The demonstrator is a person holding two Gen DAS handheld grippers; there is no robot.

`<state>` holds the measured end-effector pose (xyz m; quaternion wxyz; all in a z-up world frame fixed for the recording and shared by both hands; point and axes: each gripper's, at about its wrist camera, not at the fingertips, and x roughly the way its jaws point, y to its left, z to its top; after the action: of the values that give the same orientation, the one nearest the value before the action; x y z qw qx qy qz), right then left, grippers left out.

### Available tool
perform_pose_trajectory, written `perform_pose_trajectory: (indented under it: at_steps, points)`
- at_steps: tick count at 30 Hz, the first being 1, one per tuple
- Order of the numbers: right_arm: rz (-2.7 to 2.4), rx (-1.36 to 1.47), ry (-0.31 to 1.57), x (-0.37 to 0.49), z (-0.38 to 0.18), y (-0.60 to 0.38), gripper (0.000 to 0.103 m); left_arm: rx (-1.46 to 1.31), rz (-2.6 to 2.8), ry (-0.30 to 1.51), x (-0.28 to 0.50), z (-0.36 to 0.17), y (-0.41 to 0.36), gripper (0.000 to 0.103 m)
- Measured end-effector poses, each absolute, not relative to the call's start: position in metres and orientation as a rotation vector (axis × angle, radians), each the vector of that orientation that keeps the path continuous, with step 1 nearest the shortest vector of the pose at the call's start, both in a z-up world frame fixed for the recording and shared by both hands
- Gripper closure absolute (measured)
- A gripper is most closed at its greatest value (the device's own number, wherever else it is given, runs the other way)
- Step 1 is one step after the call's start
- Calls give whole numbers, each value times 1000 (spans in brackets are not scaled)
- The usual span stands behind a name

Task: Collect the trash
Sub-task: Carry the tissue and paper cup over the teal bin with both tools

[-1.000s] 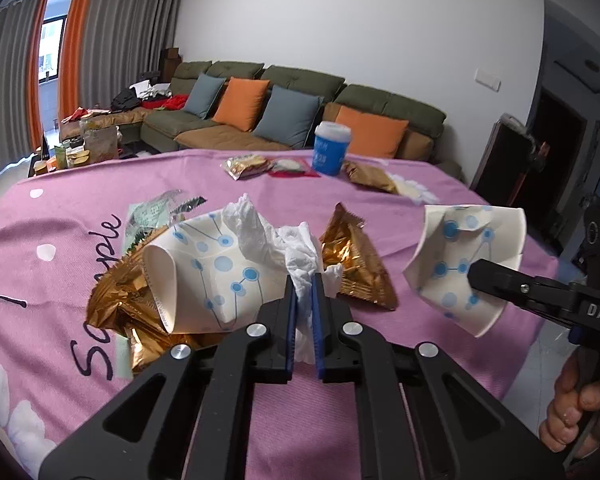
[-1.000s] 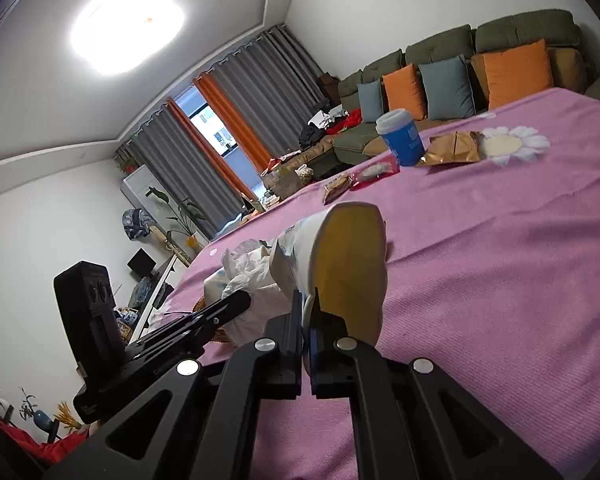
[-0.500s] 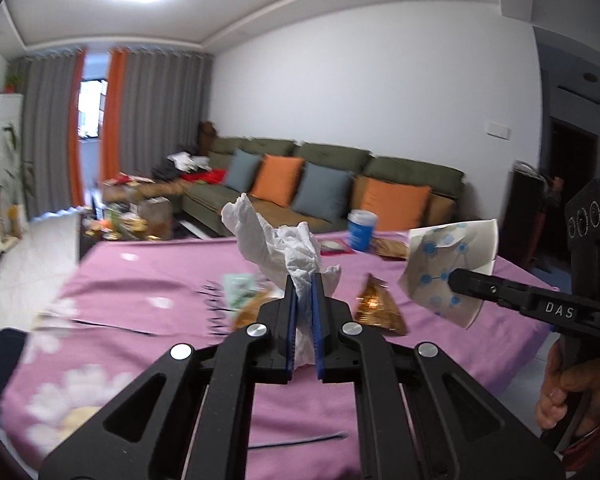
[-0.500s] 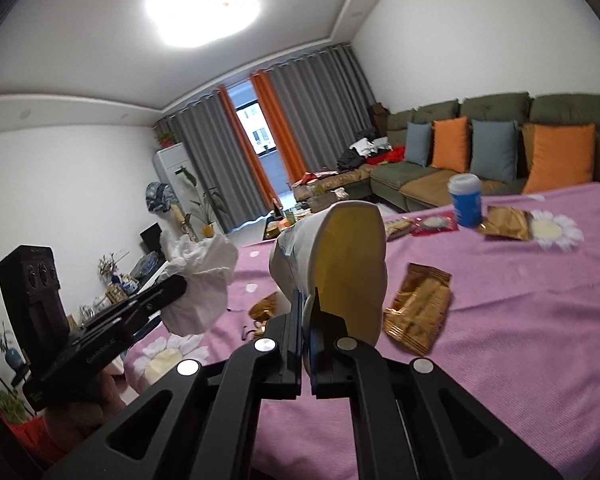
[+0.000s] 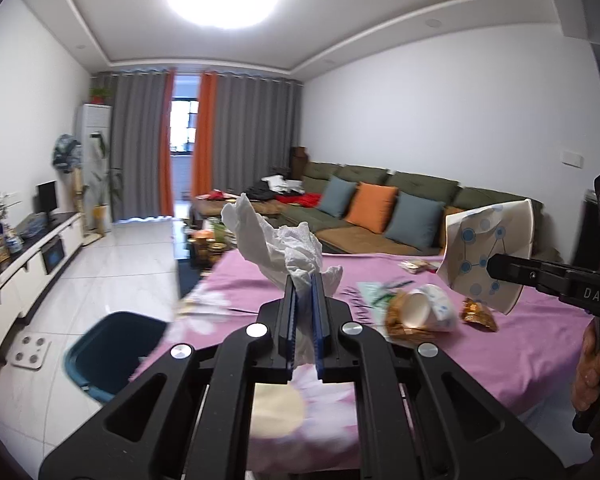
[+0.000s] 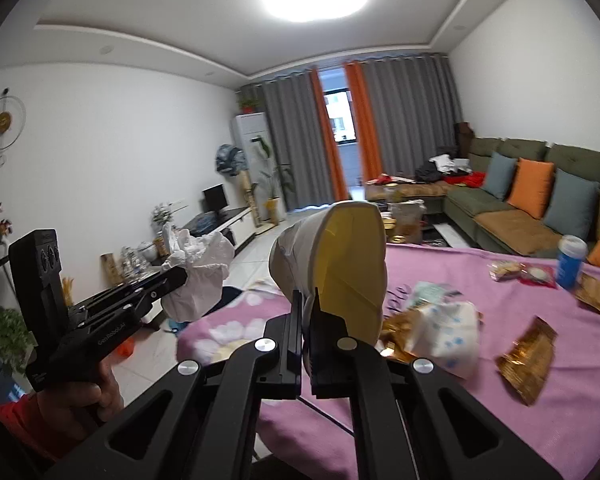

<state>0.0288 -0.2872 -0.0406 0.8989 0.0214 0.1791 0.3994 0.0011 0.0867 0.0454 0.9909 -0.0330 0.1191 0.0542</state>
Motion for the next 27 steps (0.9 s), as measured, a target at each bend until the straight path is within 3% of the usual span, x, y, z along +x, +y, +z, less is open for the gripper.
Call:
perform_pose_trajectory:
  at_steps: [14,27]
  points:
    - [1065,-106,336,20,-18,-168,101,-108,340,201,-52,56,184,96]
    - [1182,-192,422,56,-21,-78,101,-118,447,216,-58,58,246,96]
